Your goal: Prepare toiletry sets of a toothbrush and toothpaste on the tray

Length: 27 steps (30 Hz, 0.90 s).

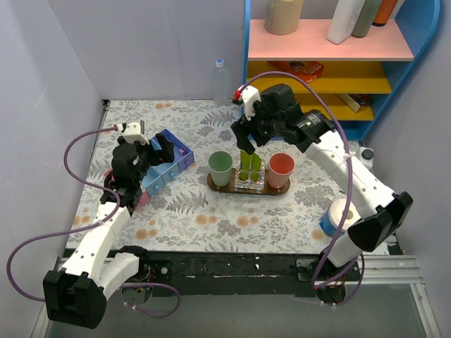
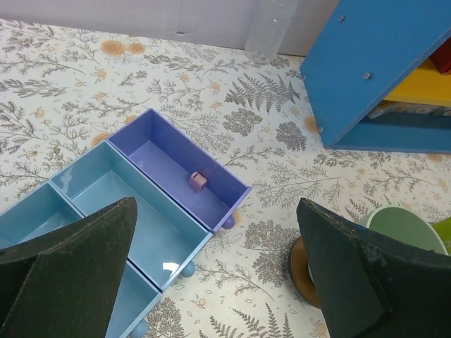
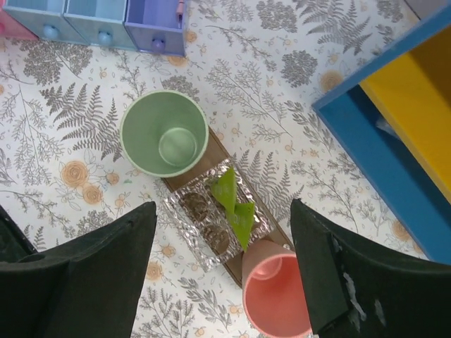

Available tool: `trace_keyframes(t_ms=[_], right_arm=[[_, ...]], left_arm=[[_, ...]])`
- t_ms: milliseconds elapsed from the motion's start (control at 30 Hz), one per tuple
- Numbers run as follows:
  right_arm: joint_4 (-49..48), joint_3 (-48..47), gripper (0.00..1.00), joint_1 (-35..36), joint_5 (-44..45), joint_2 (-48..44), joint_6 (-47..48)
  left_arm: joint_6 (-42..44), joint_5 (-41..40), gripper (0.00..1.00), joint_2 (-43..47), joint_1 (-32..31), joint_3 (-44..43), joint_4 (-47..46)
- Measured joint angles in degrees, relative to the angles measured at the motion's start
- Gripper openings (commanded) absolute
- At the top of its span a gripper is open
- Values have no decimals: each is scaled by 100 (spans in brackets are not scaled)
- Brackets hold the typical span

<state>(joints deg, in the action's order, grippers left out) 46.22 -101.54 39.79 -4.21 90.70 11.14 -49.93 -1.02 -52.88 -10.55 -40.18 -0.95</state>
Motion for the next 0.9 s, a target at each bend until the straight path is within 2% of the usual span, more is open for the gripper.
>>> trace_keyframes(t_ms=[167, 267, 433, 567, 733, 767, 900], right_arm=[[-522, 629, 78, -793, -518, -774, -146], [-822, 997, 76, -1419, -739, -1137, -293], [-1211, 1202, 69, -1971, -1300, -1270, -605], [-1353, 780, 65, -2295, -1893, -826, -1143], [-1375, 531, 61, -2420, -2286, -393, -1801], [-1292, 531, 60, -2420, -2308, -378, -1884], [-944, 533, 57, -2409, -2334, -400, -2063]], left_arm=[[-197, -50, 98, -260, 0, -2, 0], [-562, -254, 98, -494, 28, -151, 437], [-1878, -874, 85, -1187, 107, -1335, 2127], [-2761, -1447, 80, -1641, 118, -2367, 3587], [-3174, -2105, 74, -2251, 118, -3171, 5147], [-3224, -2170, 70, -2376, 118, -3248, 5399], [-3460, -2212, 67, -2658, 122, -3307, 6129]])
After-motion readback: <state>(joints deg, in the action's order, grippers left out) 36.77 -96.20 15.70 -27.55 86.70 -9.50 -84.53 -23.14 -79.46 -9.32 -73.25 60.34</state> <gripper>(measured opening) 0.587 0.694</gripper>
